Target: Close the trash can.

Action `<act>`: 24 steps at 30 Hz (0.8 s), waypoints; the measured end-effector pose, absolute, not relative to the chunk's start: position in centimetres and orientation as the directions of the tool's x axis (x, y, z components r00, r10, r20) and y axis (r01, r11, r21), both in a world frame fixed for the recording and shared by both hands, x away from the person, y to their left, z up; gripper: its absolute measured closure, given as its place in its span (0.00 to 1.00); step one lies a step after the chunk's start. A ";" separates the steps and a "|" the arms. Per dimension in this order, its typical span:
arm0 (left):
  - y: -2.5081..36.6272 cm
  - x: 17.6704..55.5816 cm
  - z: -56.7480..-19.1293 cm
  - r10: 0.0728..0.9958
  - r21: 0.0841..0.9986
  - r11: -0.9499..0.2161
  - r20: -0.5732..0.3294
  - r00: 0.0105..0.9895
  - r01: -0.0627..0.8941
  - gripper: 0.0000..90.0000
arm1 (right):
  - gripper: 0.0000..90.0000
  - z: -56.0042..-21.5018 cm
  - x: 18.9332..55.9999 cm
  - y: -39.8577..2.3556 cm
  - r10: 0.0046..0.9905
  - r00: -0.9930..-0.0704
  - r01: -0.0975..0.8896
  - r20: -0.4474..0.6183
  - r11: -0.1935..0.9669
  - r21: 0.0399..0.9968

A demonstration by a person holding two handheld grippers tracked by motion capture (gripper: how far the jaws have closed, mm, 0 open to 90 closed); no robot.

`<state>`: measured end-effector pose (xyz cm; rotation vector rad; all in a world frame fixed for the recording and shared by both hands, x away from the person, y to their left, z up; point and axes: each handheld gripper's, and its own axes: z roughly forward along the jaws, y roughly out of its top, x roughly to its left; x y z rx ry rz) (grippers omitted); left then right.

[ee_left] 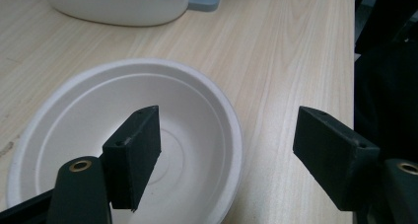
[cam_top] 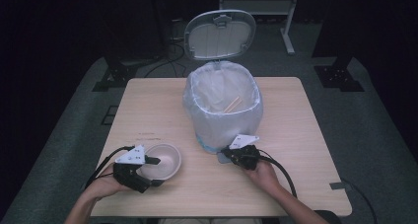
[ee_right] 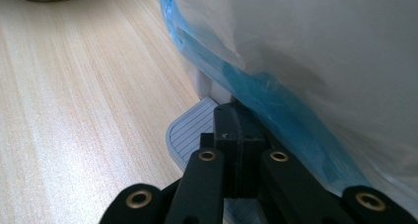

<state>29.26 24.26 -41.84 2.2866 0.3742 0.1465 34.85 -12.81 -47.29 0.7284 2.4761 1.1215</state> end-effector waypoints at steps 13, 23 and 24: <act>24.4 29.3 -43.7 0.312 0.715 -0.658 -0.028 0.950 0.238 0.39 | 1.00 -47.3 34.8 -12.9 0.575 -0.815 0.320 -0.071 0.549 0.772; 24.5 29.4 -44.7 0.294 0.701 -0.678 -0.017 0.956 0.221 0.57 | 1.00 -47.4 34.9 -12.9 0.574 -0.816 0.321 -0.069 0.548 0.772; 24.5 29.4 -44.8 0.295 0.700 -0.679 -0.016 0.955 0.221 0.59 | 1.00 -47.4 34.9 -12.9 0.574 -0.816 0.320 -0.069 0.549 0.772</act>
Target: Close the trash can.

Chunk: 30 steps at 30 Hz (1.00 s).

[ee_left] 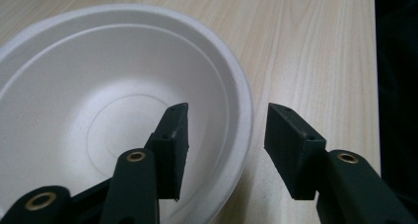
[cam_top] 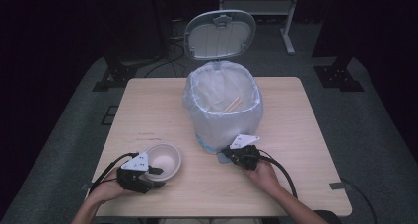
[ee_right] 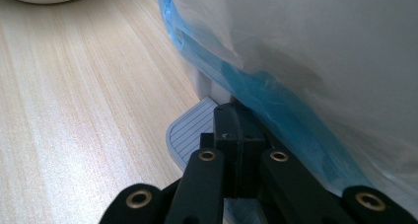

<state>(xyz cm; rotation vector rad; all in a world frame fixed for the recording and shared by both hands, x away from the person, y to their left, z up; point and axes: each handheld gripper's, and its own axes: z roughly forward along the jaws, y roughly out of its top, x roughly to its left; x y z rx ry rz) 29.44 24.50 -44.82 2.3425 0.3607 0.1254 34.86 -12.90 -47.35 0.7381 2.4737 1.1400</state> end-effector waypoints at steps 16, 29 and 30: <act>24.4 29.8 -44.6 0.301 0.698 -0.679 -0.020 0.954 0.228 0.79 | 1.00 -47.4 34.9 -12.9 0.573 -0.817 0.319 -0.068 0.547 0.774; 24.4 30.6 -42.2 0.341 0.723 -0.638 -0.046 0.939 0.267 0.89 | 1.00 -47.4 34.9 -13.0 0.574 -0.816 0.319 -0.069 0.546 0.775; 24.4 30.6 -42.1 0.344 0.724 -0.635 -0.048 0.938 0.270 0.89 | 1.00 -47.4 34.9 -13.0 0.574 -0.816 0.319 -0.069 0.546 0.775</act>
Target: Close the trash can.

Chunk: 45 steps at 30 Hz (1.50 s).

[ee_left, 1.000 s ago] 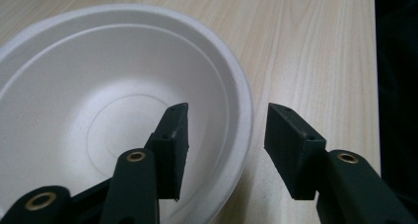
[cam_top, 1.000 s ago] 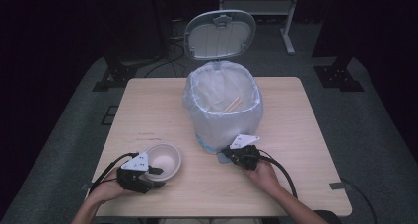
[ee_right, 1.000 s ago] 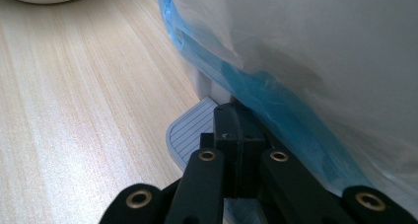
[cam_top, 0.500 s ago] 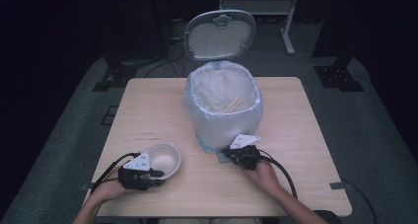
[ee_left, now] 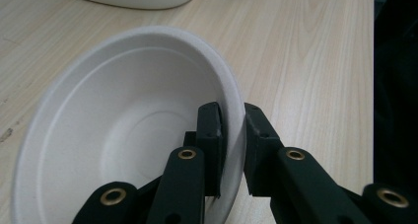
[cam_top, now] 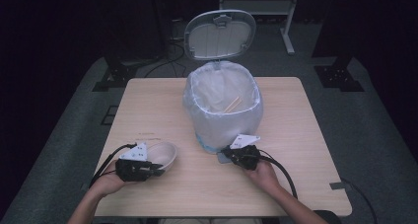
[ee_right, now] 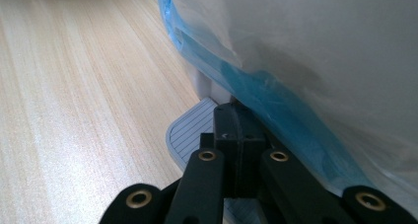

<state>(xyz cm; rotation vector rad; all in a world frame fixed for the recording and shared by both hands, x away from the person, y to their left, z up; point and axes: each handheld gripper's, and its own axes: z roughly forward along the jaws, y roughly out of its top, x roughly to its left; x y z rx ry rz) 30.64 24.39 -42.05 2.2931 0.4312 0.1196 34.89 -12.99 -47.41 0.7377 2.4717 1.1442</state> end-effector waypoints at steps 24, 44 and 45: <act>24.5 31.1 -37.3 0.366 0.745 -0.596 -0.078 0.927 0.298 0.92 | 1.00 -47.5 34.9 -13.0 0.572 -0.818 0.321 -0.060 0.540 0.778; 23.8 31.2 -31.2 0.355 0.743 -0.619 -0.024 0.935 0.254 0.92 | 1.00 -47.4 34.9 -13.0 0.570 -0.819 0.319 -0.060 0.541 0.778; 23.8 31.2 -31.0 0.354 0.743 -0.620 -0.021 0.935 0.251 0.92 | 1.00 -47.4 34.9 -13.0 0.570 -0.819 0.319 -0.061 0.541 0.778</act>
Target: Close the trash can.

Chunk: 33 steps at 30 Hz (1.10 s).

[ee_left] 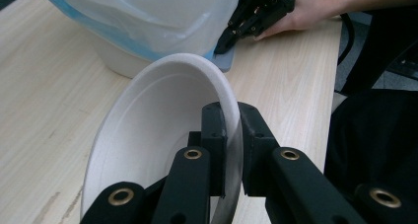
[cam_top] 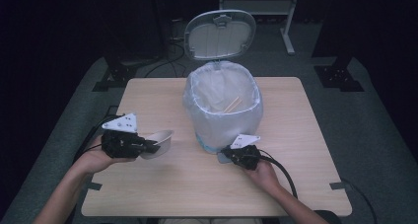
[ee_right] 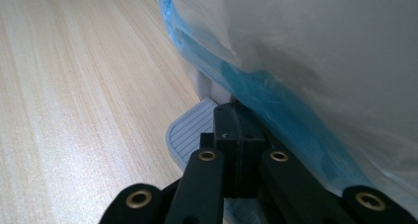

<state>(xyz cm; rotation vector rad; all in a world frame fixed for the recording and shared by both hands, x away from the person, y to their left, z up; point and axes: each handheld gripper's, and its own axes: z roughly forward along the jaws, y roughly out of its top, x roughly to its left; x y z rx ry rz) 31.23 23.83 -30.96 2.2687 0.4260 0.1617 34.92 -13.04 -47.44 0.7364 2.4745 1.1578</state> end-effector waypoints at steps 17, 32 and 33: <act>23.2 31.3 -27.2 0.342 0.753 -0.620 0.007 0.940 0.220 0.92 | 1.00 -47.4 34.9 -13.0 0.569 -0.820 0.318 -0.062 0.542 0.778; 22.3 31.5 -23.5 0.328 0.760 -0.625 0.046 0.943 0.180 0.92 | 1.00 -47.4 34.9 -13.0 0.567 -0.822 0.321 -0.055 0.540 0.778; 22.2 31.5 -23.2 0.326 0.758 -0.628 0.051 0.944 0.176 0.92 | 1.00 -47.4 34.9 -13.0 0.566 -0.822 0.320 -0.055 0.541 0.778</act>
